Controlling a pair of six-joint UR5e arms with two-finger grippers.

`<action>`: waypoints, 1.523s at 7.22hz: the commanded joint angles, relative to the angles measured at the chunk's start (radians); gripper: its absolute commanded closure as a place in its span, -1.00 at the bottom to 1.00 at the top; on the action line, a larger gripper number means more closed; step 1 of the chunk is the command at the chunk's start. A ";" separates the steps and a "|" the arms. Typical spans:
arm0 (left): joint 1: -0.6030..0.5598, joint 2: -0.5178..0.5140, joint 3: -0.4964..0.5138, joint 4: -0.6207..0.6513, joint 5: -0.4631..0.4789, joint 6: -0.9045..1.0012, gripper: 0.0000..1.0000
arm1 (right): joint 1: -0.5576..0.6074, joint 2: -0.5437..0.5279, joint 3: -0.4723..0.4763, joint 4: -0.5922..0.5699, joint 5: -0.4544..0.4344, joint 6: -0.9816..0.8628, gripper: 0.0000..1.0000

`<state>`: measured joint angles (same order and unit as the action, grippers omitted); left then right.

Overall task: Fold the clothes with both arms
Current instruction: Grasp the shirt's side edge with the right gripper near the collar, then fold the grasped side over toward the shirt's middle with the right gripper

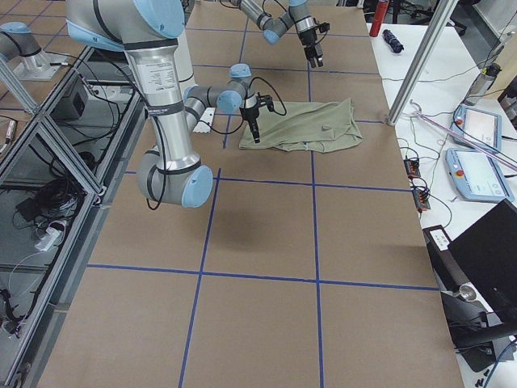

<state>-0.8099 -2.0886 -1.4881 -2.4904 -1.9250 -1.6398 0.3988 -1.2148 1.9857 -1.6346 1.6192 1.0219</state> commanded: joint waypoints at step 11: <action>-0.015 0.140 -0.132 -0.001 -0.100 0.002 -1.00 | 0.238 0.756 -1.050 0.203 -0.102 -0.302 0.23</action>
<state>-0.8252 -1.9505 -1.6228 -2.4911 -2.0252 -1.6360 0.6417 -0.4769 0.9777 -1.4353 1.5347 0.7480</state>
